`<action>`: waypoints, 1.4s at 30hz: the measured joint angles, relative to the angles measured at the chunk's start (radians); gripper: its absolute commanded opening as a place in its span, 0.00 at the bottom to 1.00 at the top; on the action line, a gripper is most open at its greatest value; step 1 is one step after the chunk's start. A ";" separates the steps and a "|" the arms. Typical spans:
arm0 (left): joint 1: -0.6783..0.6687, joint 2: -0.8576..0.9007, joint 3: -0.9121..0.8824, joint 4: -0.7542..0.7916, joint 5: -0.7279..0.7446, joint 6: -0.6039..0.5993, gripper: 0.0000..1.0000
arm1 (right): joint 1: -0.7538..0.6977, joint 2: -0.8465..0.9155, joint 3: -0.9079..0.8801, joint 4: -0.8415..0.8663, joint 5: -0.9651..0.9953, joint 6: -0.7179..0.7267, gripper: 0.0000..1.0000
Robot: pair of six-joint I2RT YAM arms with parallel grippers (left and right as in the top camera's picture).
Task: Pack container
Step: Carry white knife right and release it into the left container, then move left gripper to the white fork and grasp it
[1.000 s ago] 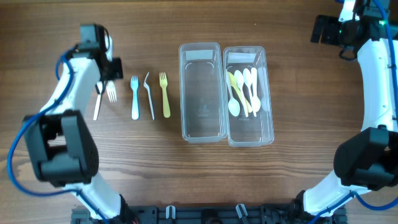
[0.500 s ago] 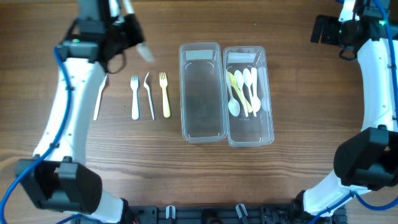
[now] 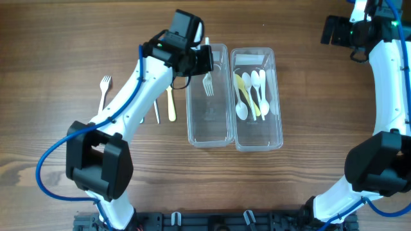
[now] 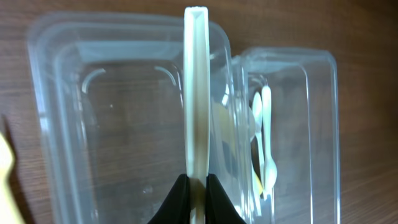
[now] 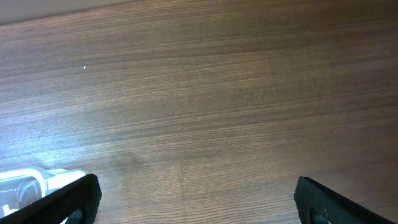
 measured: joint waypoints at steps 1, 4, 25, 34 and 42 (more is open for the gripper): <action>-0.003 0.000 0.000 0.000 0.000 0.000 0.09 | 0.000 0.000 0.000 0.000 0.000 0.000 1.00; -0.003 0.000 0.000 0.000 0.000 -0.004 0.50 | 0.000 0.000 0.000 0.000 0.000 0.000 1.00; 0.275 -0.133 0.000 -0.030 0.000 0.019 0.61 | 0.000 0.000 0.000 0.000 0.000 0.000 1.00; 0.317 -0.176 0.000 -0.217 -0.094 0.027 0.57 | 0.000 0.000 0.000 0.000 0.000 0.000 1.00; 0.304 -0.046 -0.022 -0.230 -0.217 0.031 0.50 | 0.000 0.000 0.000 0.000 0.000 0.000 1.00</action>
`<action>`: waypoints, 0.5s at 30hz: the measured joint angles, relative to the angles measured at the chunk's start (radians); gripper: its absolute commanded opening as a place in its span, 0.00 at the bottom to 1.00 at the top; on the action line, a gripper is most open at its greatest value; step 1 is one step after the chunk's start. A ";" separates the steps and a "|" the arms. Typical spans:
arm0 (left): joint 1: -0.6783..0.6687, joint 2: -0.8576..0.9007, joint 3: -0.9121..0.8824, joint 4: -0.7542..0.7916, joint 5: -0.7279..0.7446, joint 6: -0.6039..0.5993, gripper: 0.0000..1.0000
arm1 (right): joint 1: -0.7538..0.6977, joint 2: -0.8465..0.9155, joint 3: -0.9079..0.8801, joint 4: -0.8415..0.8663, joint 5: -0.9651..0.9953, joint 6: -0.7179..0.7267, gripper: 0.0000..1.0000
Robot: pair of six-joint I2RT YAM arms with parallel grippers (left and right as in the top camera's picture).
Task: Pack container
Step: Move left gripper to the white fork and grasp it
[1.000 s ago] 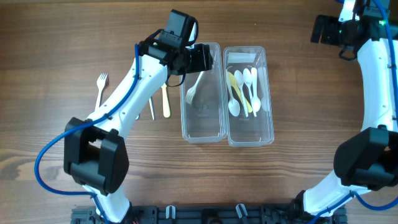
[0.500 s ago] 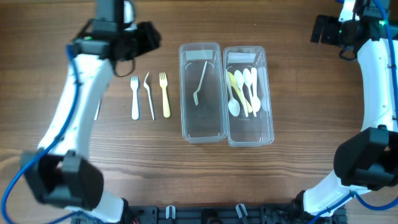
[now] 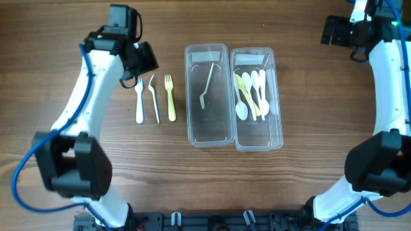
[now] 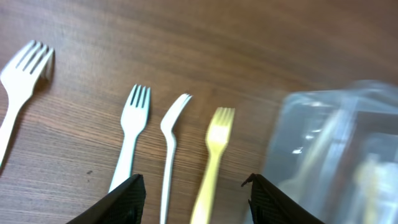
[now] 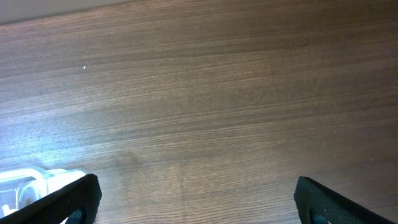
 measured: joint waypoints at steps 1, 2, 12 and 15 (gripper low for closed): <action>0.000 0.023 -0.002 0.005 -0.007 0.002 0.49 | 0.000 0.000 0.000 0.000 0.000 0.000 1.00; 0.000 0.041 -0.002 0.011 -0.011 0.001 0.47 | 0.000 0.000 0.000 0.000 0.000 0.000 1.00; -0.009 0.224 -0.005 0.017 -0.021 0.035 0.46 | 0.000 0.000 0.000 0.000 0.000 0.000 1.00; -0.019 0.252 -0.005 0.017 -0.021 0.039 0.46 | 0.000 0.000 0.000 0.000 0.000 0.000 0.99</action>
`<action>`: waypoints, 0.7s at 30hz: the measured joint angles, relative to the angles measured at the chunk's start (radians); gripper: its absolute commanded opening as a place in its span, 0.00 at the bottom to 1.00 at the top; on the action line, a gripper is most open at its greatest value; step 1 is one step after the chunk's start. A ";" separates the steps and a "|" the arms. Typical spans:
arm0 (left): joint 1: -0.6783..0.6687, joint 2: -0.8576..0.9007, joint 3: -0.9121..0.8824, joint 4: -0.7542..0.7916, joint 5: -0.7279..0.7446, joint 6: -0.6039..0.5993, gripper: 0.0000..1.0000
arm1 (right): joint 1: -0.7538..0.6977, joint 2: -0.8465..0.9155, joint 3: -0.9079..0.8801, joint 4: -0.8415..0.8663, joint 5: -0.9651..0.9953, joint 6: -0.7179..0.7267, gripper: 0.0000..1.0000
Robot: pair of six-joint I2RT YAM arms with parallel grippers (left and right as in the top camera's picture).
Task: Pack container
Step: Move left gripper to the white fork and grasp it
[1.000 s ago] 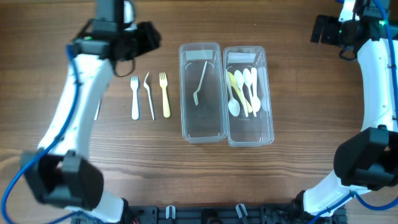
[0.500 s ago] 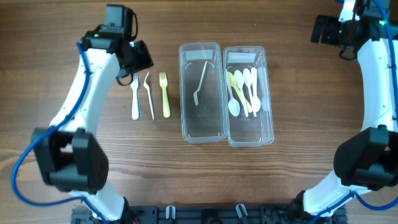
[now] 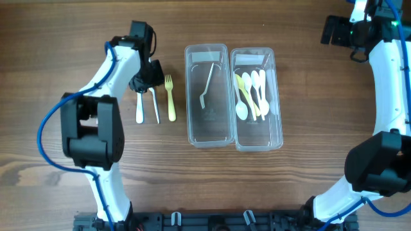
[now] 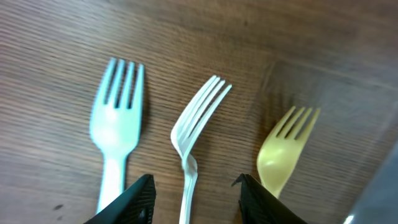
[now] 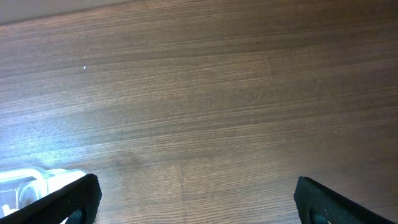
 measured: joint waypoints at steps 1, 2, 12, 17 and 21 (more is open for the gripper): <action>-0.004 0.006 -0.001 0.000 0.000 0.003 0.46 | 0.000 0.000 0.000 0.000 0.000 0.000 1.00; -0.008 0.011 -0.001 0.000 0.000 0.003 0.45 | 0.000 0.000 0.000 0.000 0.000 0.000 1.00; -0.018 0.013 -0.001 0.024 -0.002 0.008 0.44 | 0.000 0.000 0.000 0.000 0.000 0.000 1.00; -0.018 0.014 -0.009 0.052 -0.018 0.011 0.43 | 0.000 0.000 0.000 0.000 0.000 0.000 1.00; -0.018 0.014 -0.043 0.084 -0.026 0.011 0.43 | 0.000 0.000 0.000 0.000 0.000 0.000 1.00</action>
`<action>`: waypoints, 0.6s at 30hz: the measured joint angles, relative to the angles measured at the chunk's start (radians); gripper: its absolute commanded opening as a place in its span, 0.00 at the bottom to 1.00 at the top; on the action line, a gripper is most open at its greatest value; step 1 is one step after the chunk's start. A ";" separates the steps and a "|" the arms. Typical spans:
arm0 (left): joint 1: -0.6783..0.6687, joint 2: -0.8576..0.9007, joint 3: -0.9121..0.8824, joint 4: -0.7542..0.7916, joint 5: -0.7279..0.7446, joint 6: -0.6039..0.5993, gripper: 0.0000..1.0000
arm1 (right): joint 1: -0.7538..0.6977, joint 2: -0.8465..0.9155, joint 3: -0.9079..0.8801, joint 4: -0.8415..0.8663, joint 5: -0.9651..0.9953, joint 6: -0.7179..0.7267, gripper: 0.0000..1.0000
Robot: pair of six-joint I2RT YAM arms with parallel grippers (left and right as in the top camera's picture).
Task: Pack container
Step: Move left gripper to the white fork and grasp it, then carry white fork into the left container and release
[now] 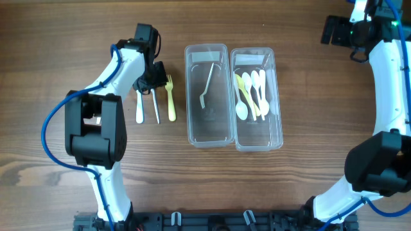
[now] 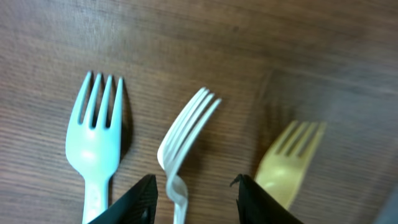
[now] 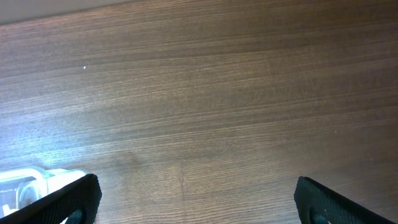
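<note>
Three forks lie side by side left of the containers: a white fork (image 1: 139, 102), a clear fork (image 1: 155, 102) turned on its edge, and a yellow fork (image 1: 170, 97). My left gripper (image 2: 193, 196) is open low over the clear fork (image 2: 180, 146), one finger on each side of its neck, with the white fork (image 2: 93, 143) and the yellow fork (image 2: 283, 162) outside the fingers. The left clear container (image 1: 209, 131) holds one clear fork (image 1: 207, 83). The right clear container (image 1: 273, 131) holds several white and yellow spoons (image 1: 252, 93). My right gripper (image 3: 196, 196) is open over bare table.
The wooden table (image 1: 308, 186) carries nothing else near the containers. My right arm (image 1: 385, 77) stands along the right edge. A corner of the right container (image 3: 25, 180) shows at the lower left in the right wrist view.
My left gripper has come lower and closer over the forks, with the clear fork's neck now between its open fingers. The right arm has not moved.
My left gripper was shut on a clear fork held upright over the left container. Then that fork lay in the container and the gripper was open at the far left above the forks. It then came over the clear fork and now straddles it.
</note>
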 measured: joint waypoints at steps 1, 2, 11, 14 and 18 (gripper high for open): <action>0.000 0.001 -0.013 0.011 0.000 0.000 0.43 | 0.000 0.000 0.000 0.000 0.000 0.000 1.00; 0.000 0.001 -0.022 0.018 0.000 0.000 0.42 | 0.000 0.000 0.000 0.000 0.000 0.000 1.00; 0.000 0.005 -0.052 0.038 -0.003 0.007 0.04 | 0.000 0.000 0.000 0.000 0.000 0.000 1.00; 0.000 0.005 -0.052 0.039 -0.003 0.008 0.04 | 0.000 0.000 0.000 0.000 0.000 0.000 1.00; 0.000 0.005 -0.050 0.037 -0.003 0.008 0.04 | 0.000 0.000 0.000 0.000 0.000 0.000 1.00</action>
